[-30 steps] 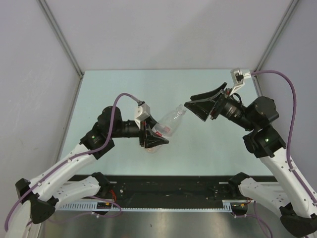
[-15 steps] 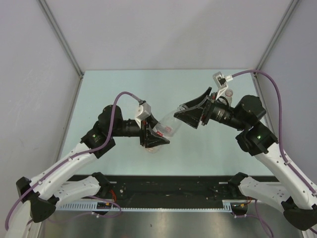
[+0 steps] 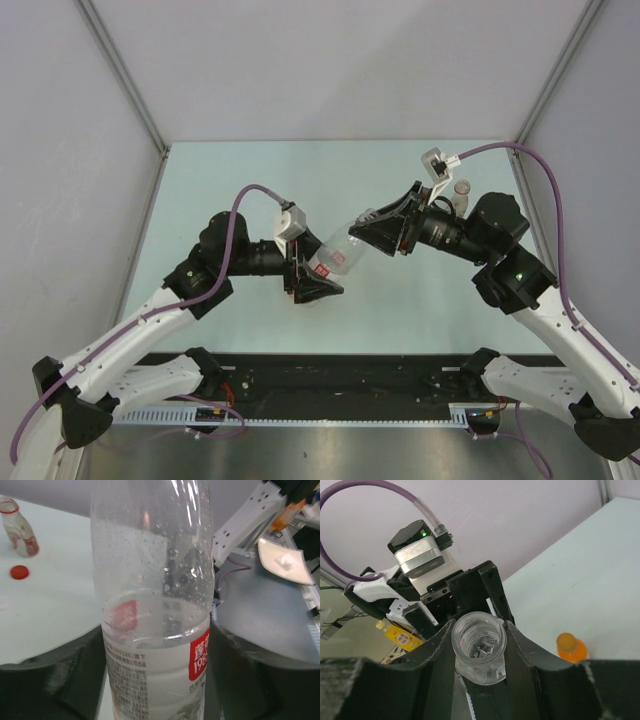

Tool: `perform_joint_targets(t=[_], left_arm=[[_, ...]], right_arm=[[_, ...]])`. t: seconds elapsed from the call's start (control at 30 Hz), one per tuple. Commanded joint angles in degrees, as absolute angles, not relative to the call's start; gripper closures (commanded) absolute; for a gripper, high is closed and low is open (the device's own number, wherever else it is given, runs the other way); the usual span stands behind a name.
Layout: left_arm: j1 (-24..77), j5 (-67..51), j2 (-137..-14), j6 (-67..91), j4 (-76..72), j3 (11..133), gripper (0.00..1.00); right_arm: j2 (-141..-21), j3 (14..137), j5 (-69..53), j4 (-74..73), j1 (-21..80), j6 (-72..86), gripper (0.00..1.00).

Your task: Unscrew the bottle caps

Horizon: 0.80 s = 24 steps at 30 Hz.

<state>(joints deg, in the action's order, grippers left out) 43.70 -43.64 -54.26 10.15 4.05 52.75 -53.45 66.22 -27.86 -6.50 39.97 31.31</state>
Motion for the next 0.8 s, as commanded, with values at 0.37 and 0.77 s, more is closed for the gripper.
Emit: perform_joint_targets(t=[0.37,0.77], left_arm=[[44.03,-11.76,-47.39,7.47,6.94,54.58,0.0],[42.98,26.99,-43.33,11.95,10.64,51.77,0.0]], right_arm=[[-51.15,74.17,5.4,-19.48,39.73,24.01,1.0],[-66.33,75.68,32.42,-18.56,34.02,18.11,1.0]])
